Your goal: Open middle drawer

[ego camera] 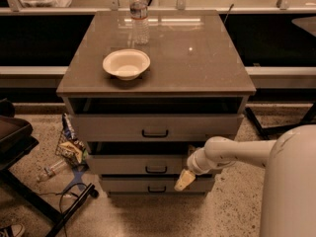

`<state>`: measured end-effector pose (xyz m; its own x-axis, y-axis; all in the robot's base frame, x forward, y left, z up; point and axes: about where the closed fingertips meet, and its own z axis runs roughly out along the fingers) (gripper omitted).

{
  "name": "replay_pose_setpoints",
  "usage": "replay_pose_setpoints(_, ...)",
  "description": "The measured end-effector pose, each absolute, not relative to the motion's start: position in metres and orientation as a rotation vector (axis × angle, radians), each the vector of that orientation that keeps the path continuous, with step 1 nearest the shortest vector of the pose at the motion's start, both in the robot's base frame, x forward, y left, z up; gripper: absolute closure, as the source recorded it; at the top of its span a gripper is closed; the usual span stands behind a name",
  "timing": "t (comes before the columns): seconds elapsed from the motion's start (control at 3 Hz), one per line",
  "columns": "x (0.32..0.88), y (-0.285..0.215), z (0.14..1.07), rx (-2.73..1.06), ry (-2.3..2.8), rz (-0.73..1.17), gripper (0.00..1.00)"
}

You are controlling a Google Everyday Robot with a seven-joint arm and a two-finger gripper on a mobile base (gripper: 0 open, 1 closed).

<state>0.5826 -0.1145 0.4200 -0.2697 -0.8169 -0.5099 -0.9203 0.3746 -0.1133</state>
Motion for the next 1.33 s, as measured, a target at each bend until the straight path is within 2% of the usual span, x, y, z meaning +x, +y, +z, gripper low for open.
replay_pose_setpoints(1.33, 0.575, -0.131, 0.435, -1.535, 2.292, 0.229, 0.00)
